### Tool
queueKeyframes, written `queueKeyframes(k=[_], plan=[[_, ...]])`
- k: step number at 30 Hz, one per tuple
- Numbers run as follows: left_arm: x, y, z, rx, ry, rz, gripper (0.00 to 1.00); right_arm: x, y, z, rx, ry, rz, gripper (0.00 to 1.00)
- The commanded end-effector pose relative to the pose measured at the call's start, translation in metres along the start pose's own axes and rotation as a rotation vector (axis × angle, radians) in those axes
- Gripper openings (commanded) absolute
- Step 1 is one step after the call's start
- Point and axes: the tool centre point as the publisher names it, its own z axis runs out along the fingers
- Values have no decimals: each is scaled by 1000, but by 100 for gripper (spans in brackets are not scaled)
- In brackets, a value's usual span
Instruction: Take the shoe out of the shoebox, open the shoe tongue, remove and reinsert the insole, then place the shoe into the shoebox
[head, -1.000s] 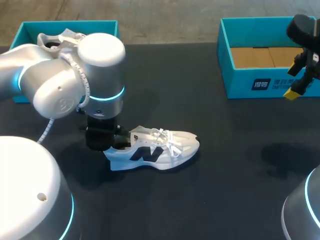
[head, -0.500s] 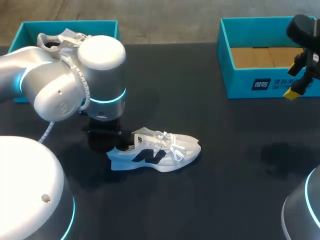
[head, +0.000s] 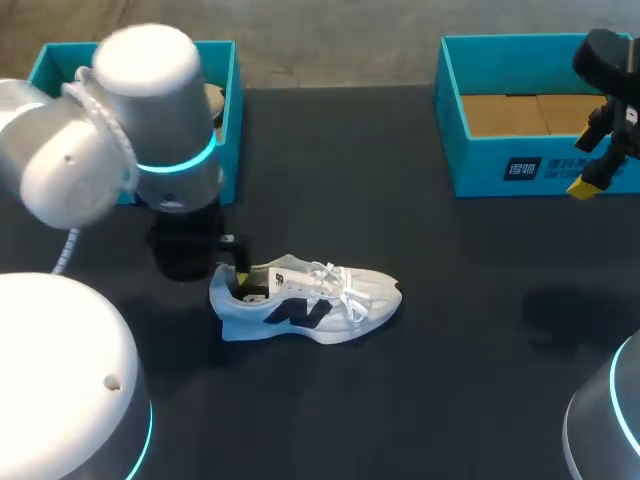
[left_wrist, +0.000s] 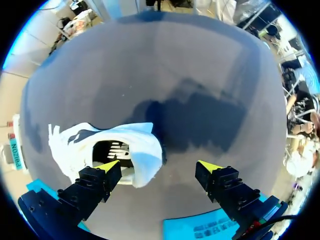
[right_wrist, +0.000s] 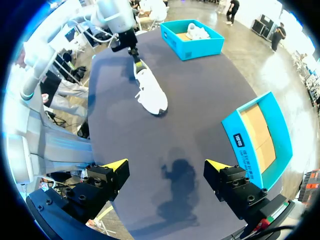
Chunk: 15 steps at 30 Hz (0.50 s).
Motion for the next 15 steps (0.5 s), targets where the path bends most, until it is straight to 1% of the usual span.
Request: queueKeyframes(k=[1,2,3,9,15], plan=[[16,-6,-22,12,-107,-55,100,-2,2,0,5,3,2,100],[18,-5,-25,24,-114,-91,100,-2,2,0,5,3,2,100],[19,-5,-28,21,-145,-106,100,-2,2,0,5,3,2,100],[28,-4,-47,78,-308,-221,100,-2,2,0,5,3,2,100],[35,-3,-58,146,-410,-278,100,-2,2,0,5,3,2,100]])
